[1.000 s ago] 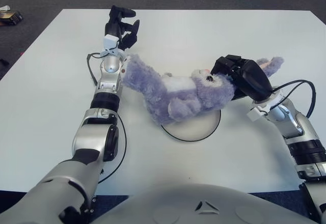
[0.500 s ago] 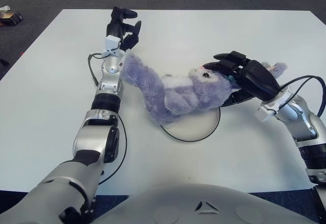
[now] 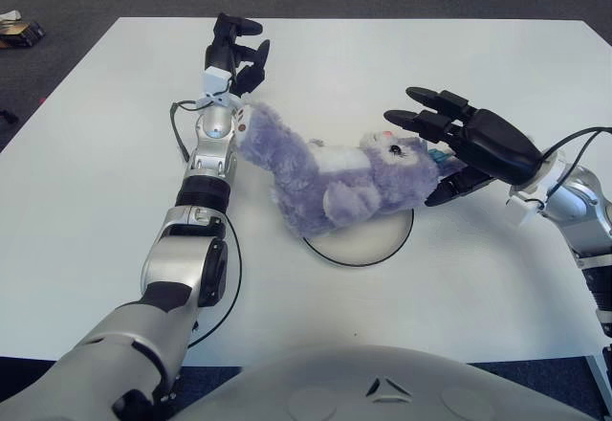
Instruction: Put the doll into the plate.
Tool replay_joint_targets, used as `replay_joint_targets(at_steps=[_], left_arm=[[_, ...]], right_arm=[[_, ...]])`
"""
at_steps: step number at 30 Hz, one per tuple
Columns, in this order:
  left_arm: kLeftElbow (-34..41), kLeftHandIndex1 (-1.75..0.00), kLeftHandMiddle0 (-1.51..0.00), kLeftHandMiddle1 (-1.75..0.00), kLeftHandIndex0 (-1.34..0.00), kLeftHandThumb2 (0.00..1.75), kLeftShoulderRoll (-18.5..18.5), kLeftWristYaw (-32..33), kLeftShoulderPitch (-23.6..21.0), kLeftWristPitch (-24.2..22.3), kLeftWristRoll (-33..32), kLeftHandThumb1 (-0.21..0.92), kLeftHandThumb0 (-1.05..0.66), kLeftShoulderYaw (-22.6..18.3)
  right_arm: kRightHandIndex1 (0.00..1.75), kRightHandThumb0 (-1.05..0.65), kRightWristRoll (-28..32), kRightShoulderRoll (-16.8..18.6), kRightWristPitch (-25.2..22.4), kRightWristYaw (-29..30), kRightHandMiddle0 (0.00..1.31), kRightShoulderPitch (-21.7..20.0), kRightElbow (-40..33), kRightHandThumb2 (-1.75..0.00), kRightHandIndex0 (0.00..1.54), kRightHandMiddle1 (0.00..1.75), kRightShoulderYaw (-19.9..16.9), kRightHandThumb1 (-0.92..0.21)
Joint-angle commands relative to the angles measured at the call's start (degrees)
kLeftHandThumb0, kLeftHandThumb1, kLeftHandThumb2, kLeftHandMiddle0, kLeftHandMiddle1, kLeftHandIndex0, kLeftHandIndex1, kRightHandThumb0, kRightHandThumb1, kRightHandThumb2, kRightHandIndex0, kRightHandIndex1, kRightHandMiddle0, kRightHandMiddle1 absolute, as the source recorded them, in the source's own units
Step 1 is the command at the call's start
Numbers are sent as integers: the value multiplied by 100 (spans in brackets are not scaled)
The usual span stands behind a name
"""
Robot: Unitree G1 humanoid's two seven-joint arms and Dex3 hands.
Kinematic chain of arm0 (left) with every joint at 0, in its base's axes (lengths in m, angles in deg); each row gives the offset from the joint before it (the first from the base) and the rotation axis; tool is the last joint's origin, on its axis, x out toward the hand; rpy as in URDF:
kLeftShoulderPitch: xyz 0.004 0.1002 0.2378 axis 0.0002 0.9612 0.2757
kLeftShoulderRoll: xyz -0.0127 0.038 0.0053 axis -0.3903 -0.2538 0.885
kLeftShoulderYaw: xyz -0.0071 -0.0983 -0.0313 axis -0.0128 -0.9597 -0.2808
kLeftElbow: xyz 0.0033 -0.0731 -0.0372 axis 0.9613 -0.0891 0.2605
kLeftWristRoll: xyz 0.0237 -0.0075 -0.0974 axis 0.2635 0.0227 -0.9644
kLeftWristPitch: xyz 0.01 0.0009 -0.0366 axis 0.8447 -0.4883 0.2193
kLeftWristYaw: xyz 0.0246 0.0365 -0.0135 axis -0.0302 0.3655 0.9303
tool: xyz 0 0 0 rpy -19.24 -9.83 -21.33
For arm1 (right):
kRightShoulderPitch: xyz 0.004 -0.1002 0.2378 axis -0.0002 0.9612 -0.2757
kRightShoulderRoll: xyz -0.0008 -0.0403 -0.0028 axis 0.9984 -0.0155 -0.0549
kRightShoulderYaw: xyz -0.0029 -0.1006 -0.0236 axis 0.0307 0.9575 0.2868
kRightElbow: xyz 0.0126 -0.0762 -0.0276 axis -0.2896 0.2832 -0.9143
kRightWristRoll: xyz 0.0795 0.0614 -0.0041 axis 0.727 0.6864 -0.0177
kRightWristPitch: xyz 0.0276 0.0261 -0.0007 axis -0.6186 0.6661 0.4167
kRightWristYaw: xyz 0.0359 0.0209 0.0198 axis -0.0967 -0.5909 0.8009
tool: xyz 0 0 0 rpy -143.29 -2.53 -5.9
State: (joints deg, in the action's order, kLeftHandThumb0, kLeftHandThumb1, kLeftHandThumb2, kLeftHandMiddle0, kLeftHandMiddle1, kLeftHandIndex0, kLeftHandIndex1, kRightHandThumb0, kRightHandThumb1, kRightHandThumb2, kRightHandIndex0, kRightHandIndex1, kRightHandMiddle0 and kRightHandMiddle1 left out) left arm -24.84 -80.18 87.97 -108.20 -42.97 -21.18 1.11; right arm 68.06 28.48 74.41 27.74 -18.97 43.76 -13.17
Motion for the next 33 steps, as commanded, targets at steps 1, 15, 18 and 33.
replay_joint_targets(at_steps=[1, 15, 18, 33], left_arm=[[10, -156, -32, -160, -21, 42, -5, 58, -54, -29, 41, 92, -1, 22], [-25, -154, -34, -159, -22, 41, 39, 1, -72, 20, -9, 92, -1, 48], [-25, -154, -34, -159, -22, 41, 39, 1, -72, 20, -10, 92, -1, 48], [-52, -153, -34, -159, -23, 41, 71, -76, -52, 60, -62, 92, -1, 49]], right_arm=[[0, -66, 50, -69, 116, -48, 9, -82, 102, -6, 0, 0, -61, -92], [0, -72, 925, -218, 595, -529, 3, -646, 879, -5, 0, 0, -25, -92], [0, -72, 973, -211, 627, -589, 3, -666, 914, -5, 0, 0, -29, -92], [0, -74, 1078, -339, -488, -474, 4, -721, 1055, -9, 0, 1, -992, -92]])
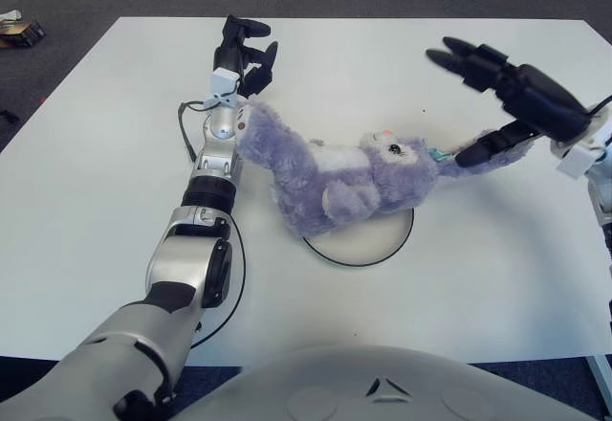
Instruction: Put the doll into the plate.
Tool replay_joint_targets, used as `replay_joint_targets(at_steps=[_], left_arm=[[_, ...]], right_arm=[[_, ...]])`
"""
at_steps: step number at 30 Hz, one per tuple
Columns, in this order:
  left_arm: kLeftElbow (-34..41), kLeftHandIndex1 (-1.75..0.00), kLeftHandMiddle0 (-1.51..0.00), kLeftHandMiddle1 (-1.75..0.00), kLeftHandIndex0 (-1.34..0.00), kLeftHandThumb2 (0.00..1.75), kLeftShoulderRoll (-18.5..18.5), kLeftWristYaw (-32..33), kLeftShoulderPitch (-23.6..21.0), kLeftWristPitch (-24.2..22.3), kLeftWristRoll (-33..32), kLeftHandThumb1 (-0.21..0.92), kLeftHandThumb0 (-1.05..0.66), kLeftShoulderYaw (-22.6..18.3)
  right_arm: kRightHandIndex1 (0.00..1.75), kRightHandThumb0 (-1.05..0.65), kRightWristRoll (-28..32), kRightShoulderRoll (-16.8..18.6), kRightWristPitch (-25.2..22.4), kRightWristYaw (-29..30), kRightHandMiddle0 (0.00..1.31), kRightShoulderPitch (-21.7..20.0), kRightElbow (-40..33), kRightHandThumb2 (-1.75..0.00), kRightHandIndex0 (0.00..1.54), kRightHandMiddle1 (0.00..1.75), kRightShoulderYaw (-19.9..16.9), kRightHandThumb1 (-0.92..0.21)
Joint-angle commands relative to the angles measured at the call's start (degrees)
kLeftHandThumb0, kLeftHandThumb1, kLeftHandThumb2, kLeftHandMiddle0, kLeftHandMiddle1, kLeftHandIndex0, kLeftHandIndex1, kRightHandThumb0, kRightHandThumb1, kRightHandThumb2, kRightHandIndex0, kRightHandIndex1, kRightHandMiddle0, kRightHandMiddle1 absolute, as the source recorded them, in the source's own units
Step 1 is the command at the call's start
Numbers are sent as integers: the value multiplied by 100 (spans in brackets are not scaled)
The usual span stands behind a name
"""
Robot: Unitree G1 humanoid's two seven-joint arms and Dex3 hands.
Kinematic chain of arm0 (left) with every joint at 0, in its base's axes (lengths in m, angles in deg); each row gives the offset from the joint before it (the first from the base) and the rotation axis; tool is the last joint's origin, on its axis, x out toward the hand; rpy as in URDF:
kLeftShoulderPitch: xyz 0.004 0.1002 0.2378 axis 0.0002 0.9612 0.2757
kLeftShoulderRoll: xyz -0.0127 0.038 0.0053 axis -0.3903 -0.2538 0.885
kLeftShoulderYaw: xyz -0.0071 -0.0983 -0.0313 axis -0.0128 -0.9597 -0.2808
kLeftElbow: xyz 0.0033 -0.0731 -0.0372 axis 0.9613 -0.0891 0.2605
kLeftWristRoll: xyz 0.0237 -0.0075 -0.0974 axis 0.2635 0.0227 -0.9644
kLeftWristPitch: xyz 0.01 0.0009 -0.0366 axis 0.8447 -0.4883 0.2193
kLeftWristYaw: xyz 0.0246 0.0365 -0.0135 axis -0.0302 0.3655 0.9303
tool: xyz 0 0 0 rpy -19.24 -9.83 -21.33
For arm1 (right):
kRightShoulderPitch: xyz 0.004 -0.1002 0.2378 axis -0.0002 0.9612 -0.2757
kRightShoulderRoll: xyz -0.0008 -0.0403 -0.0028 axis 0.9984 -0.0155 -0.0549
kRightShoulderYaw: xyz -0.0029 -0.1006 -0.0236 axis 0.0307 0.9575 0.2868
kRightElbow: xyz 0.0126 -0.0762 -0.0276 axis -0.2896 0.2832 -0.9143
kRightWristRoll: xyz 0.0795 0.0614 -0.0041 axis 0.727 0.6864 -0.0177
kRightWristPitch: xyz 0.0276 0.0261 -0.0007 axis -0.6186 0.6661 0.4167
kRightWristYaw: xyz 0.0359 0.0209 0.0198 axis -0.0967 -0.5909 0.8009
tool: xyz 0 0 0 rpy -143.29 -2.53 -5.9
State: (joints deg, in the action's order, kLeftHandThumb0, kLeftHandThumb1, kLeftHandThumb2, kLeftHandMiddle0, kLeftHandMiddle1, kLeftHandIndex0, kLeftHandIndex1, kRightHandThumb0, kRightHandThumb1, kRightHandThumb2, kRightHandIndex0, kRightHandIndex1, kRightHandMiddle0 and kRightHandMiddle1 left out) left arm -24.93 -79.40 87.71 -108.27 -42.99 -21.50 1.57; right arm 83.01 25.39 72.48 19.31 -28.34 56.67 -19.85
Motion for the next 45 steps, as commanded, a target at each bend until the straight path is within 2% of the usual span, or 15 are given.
replay_joint_targets(at_steps=[1, 3, 7, 10, 20, 23, 24, 27, 29, 32, 33, 36, 37, 42, 45], left_arm=[[-40, -153, -34, -159, -23, 41, -4, -49, -40, 65, -28, 92, -1, 4], [-37, -153, -34, -159, -23, 41, 0, -48, -35, 69, -26, 92, -1, 7], [-6, -153, -34, -160, -23, 41, 9, -52, 4, 82, -26, 92, -1, 12], [19, -153, -34, -160, -22, 41, 16, -52, 27, 85, -24, 92, -1, 16], [47, -151, -35, -161, -22, 41, 16, -70, 87, 102, -30, 92, -1, 15], [43, -151, -36, -161, -22, 41, 9, -92, 129, 140, -43, 92, -1, 5], [46, -150, -36, -161, -22, 41, 7, -102, 148, 154, -50, 92, -1, 0], [53, -150, -36, -161, -22, 41, 3, -119, 169, 171, -59, 92, -1, -8], [71, -150, -36, -161, -22, 40, 5, -157, 208, 201, -100, 92, -1, -32], [91, -151, -36, -161, -22, 40, 10, -209, 247, 226, -166, 92, -1, -65], [102, -151, -36, -161, -22, 40, 13, -227, 260, 228, -193, 92, -1, -76], [123, -150, -36, -161, -22, 40, 16, -261, 282, 225, -243, 92, -1, -93], [131, -150, -36, -161, -22, 40, 16, -269, 288, 222, -256, 92, -1, -95], [167, -150, -36, -161, -23, 40, 32, -308, 324, 209, -323, 92, -1, -133], [172, -149, -36, -162, -22, 40, 35, -323, 332, 208, -333, 92, 0, -149]], right_arm=[[0, -74, -457, 4, -416, 428, 4, 295, -332, -9, 0, 1, -389, -92], [0, -73, -509, 46, -576, 500, 5, 389, -468, -9, 0, 1, -456, -92], [1, -67, -299, 581, -2337, 721, 13, 1352, -1807, -9, 8, 4, -914, -92], [3, -61, -366, 740, -3029, 800, 18, 1603, -2124, -10, 15, 6, -1044, -92], [3, -54, -296, 1318, -4501, 1261, 41, 1503, -2131, -10, 34, 12, -1199, -92], [3, -48, -108, 1692, -5009, 1623, 50, 1325, -2105, -7, 45, 17, -1377, -92], [3, -45, -44, 1816, -5081, 1789, 45, 1216, -1946, -15, 50, 29, -1445, -92], [4, -42, 22, 1938, -5152, 1999, 45, 1080, -1744, -12, 62, 48, -1503, -92], [7, -41, 557, 2220, -4857, 2131, 47, 754, -949, -20, 71, 54, -1825, -92], [10, -40, 923, 2321, -4509, 2135, 48, 562, -254, -32, 81, 61, -2019, -92], [11, -38, 964, 2309, -4415, 2118, 42, 537, -78, -35, 84, 97, -2035, -92], [15, -36, 1006, 2280, -4205, 2119, 35, 491, 235, -39, 91, 141, -2027, -92], [21, -36, 1005, 2273, -4153, 2129, 34, 488, 296, -40, 91, 145, -2015, -92], [92, -35, 887, 2317, -3842, 2295, 30, 508, 598, -42, 72, 162, -1884, -92], [109, -35, 886, 2317, -3732, 2341, 29, 501, 702, -43, 69, 165, -1836, -92]])
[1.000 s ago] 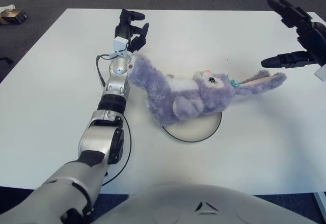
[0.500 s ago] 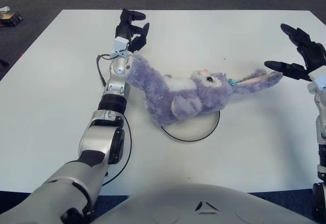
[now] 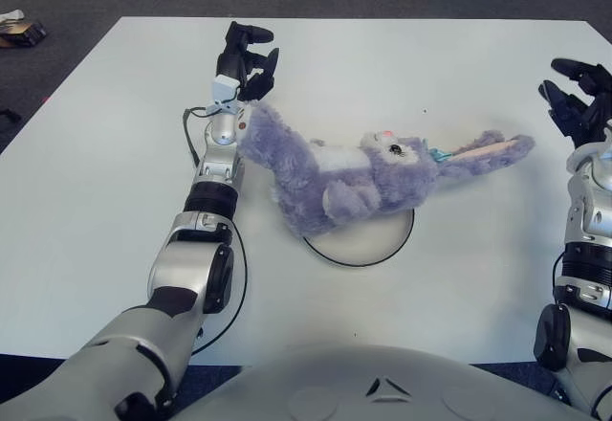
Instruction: Put the doll into the plate.
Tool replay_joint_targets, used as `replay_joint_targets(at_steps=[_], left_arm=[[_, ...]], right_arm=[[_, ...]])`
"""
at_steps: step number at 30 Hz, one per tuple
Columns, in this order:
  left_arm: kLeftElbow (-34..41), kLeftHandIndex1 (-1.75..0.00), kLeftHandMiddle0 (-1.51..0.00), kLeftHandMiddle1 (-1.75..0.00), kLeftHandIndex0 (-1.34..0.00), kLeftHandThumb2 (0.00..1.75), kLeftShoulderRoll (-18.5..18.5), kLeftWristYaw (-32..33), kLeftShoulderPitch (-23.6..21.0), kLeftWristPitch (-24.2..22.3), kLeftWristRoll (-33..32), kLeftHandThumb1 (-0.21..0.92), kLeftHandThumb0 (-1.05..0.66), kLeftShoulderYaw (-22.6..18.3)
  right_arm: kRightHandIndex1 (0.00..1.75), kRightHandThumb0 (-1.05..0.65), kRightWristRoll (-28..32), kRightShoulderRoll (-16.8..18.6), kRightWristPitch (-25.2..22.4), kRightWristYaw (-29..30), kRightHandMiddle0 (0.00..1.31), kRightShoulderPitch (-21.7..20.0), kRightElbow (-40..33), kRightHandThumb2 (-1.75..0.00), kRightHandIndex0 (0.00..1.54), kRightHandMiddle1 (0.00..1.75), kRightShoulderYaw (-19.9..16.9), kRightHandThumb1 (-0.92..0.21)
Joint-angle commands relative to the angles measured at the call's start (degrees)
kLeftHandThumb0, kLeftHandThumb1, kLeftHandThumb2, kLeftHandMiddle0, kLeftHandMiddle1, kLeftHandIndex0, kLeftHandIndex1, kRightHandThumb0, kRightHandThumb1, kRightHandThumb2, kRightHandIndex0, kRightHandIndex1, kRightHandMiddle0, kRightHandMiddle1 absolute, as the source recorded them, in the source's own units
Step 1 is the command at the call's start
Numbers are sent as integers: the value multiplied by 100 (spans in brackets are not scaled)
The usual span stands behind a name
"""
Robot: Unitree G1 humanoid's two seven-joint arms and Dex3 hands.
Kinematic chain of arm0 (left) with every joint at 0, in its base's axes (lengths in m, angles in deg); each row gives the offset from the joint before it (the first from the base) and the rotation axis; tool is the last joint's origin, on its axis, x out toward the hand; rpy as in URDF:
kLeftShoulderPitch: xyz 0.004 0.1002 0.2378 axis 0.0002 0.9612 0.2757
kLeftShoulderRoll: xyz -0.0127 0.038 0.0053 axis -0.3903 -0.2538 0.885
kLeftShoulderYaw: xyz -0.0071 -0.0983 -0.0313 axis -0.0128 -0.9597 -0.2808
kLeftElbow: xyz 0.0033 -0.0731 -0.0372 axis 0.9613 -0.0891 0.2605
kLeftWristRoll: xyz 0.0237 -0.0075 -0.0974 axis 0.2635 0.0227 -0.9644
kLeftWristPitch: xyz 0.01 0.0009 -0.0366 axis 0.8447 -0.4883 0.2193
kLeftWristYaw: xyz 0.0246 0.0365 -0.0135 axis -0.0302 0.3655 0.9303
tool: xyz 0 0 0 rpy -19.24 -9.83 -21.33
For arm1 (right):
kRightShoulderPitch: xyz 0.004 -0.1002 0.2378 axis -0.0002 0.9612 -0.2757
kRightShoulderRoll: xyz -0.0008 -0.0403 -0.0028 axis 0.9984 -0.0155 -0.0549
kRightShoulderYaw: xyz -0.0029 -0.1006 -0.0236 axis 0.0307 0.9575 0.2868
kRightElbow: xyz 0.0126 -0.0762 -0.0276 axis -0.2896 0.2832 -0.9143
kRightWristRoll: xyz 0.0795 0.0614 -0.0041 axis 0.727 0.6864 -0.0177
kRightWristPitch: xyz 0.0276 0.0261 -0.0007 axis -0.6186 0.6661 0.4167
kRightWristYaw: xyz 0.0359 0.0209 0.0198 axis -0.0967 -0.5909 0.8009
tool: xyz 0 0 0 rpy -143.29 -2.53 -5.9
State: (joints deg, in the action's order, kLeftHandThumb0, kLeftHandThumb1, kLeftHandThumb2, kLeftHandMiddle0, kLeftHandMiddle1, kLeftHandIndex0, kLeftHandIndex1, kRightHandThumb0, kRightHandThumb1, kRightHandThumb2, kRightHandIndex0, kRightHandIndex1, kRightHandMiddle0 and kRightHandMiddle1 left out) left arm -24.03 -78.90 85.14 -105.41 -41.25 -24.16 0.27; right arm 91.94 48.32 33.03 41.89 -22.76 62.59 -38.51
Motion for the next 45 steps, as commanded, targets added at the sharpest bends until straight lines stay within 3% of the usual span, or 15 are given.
replay_joint_targets(at_steps=[1, 6, 17, 21, 33, 45], left_arm=[[87, -149, -36, -162, -22, 40, -9, -72, 61, 39, -75, 92, 0, -24], [102, -148, -38, -162, -23, 40, 7, -91, 119, 60, -113, 92, 0, -36], [54, -142, -41, -160, -27, 37, 21, -124, 220, 171, -177, 92, -1, -35], [142, -141, -43, -158, -28, 37, 39, -197, 394, 297, -232, 91, -1, -37], [1187, -142, -44, -156, -28, 36, 93, -404, 1260, 264, -323, 91, -1, -14], [1840, -142, -44, -156, -28, 36, -61, -1020, 1990, 155, -1035, 91, -1, -292]], right_arm=[[110, -35, -11, 31, 246, 102, 29, -54, 136, -44, 69, 165, 51, -92], [136, -35, 9, 38, 307, 168, 23, -51, 205, -49, 66, 172, 127, -92], [159, -35, 81, 172, 24, 267, 21, -61, 248, -51, 66, 175, 269, -92], [170, -35, 121, 409, -92, 292, 21, 30, 145, -51, 68, 175, 383, -92], [175, -35, 155, 1210, -202, 350, 22, 930, -1519, -50, 70, 175, 812, -92], [175, -35, 170, 1870, -449, 504, 22, 1243, -2212, -50, 69, 175, 1094, -92]])
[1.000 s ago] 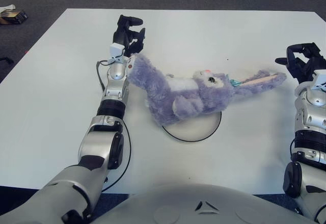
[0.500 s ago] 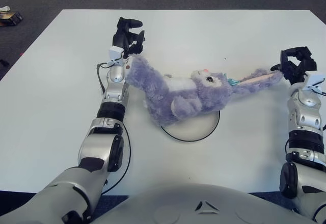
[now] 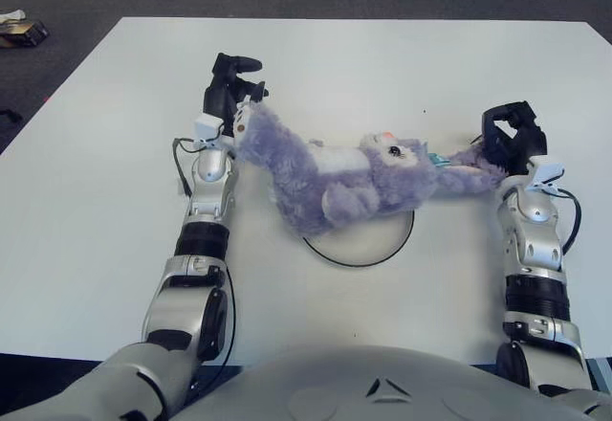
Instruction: Put the doll into the plate.
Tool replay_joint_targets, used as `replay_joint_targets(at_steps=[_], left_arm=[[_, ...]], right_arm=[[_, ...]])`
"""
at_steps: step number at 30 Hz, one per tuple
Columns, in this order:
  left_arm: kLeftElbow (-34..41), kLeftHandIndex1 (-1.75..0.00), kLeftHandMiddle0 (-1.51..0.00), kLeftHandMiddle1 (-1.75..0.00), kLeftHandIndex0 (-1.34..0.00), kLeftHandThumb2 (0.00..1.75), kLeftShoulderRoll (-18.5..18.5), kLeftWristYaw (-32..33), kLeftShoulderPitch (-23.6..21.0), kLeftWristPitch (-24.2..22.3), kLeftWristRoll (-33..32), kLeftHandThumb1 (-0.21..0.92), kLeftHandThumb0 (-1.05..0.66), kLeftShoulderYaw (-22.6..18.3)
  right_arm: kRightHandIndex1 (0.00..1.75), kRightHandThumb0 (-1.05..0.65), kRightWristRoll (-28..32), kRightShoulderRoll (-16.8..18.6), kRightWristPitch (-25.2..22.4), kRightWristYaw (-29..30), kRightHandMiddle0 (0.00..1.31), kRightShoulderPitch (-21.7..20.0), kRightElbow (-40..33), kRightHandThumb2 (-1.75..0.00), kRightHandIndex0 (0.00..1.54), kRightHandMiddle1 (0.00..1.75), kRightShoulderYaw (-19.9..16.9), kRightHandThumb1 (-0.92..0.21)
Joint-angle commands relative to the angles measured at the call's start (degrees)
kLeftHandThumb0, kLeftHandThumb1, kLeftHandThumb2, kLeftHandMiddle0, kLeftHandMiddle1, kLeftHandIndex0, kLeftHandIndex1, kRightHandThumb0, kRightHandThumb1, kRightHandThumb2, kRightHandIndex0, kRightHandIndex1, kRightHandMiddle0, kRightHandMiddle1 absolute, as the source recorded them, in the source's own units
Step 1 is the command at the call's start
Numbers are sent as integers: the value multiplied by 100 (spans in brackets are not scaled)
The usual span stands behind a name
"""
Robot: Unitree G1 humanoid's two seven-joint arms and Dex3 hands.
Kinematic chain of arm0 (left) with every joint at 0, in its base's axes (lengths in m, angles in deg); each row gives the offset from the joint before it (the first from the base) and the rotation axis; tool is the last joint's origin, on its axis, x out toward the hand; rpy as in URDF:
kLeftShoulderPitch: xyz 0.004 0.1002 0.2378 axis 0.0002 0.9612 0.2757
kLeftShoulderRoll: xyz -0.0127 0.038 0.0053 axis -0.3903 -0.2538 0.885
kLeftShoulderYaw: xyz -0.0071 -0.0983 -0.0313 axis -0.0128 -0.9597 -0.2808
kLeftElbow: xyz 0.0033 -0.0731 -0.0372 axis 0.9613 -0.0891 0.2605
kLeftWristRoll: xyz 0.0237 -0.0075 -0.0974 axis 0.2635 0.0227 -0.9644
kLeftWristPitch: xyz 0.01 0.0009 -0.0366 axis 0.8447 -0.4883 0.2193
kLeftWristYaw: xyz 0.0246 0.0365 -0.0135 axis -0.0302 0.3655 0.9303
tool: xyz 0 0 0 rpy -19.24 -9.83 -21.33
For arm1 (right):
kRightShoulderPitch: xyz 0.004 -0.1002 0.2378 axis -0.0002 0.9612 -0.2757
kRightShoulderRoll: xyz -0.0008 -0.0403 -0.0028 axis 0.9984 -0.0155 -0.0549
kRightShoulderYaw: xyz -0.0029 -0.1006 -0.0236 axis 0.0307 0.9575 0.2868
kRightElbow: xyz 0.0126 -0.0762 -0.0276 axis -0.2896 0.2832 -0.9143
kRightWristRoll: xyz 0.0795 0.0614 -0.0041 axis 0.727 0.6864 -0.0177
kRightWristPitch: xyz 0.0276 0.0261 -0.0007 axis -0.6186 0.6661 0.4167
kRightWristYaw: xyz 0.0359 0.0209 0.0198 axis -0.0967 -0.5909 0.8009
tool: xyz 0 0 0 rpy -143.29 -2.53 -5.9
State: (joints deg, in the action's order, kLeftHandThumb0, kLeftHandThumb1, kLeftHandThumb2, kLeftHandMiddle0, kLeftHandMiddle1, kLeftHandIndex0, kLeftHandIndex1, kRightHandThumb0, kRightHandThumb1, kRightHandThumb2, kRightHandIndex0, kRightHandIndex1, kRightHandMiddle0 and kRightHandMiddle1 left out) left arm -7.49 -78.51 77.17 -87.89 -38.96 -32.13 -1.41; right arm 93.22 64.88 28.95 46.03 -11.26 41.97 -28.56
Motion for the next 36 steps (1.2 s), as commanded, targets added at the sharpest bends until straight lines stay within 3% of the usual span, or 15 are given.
replay_joint_targets(at_steps=[1, 9, 14, 23, 36], left_arm=[[245, -141, -44, -156, -28, 36, -117, -293, 320, -89, -320, 91, -1, -154], [874, -141, -44, -156, -28, 36, -23, -345, 802, -418, -516, 92, -1, -168], [1241, -144, -44, -158, -27, 41, 135, -154, 1062, -666, -499, 89, -1, -161], [1367, -149, -42, -160, -24, 51, 327, 128, 1145, -733, -261, 84, -1, -98], [1468, -150, -41, -164, -24, 59, 442, 273, 1167, -867, -108, 81, -1, -22]], right_arm=[[175, -35, 19, 278, -27, 123, 22, 119, -180, -50, 69, 175, 137, -92], [175, -35, -99, 539, 66, 349, 22, 250, -380, -50, 69, 175, 241, -92], [175, -35, -208, 823, 365, 670, 22, 339, -412, -50, 70, 175, 289, -92], [175, -35, -477, 1060, 800, 974, 22, 477, -293, -50, 72, 175, 528, -92], [175, -35, -550, 1087, 756, 1156, 22, 317, -169, -51, 72, 175, 601, -92]])
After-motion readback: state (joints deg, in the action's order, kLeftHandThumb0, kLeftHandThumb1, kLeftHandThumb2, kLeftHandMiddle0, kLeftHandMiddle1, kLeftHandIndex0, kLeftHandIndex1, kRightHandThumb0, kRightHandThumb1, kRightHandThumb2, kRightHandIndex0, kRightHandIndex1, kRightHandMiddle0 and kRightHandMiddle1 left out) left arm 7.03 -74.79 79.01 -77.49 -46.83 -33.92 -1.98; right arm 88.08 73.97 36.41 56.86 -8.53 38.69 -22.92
